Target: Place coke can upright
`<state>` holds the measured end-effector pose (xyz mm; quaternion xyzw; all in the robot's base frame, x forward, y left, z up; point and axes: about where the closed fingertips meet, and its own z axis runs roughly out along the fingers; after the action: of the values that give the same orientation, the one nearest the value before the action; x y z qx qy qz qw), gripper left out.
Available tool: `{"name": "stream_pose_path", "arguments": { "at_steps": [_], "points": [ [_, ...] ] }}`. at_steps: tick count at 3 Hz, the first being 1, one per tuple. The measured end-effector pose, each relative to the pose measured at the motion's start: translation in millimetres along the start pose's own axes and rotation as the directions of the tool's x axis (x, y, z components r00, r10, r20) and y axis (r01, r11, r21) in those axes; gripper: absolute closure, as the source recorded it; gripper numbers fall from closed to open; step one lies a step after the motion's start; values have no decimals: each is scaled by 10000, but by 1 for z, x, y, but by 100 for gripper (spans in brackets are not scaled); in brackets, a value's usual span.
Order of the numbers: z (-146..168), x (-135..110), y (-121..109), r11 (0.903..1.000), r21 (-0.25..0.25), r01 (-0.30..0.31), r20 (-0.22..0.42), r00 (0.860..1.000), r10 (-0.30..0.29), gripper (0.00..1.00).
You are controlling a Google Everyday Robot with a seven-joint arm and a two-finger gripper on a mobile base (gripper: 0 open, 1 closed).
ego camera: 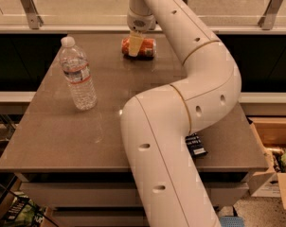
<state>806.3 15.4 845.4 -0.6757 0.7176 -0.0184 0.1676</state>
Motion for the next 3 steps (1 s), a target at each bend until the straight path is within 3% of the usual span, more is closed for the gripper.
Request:
{"name": "stream_pose_path", "arguments": {
  "at_steps": [2, 3],
  "points": [
    [9, -3, -3, 10000, 62, 3, 57, 10000, -3, 95],
    [9, -3, -3, 10000, 65, 3, 60, 10000, -4, 100]
  ]
}}
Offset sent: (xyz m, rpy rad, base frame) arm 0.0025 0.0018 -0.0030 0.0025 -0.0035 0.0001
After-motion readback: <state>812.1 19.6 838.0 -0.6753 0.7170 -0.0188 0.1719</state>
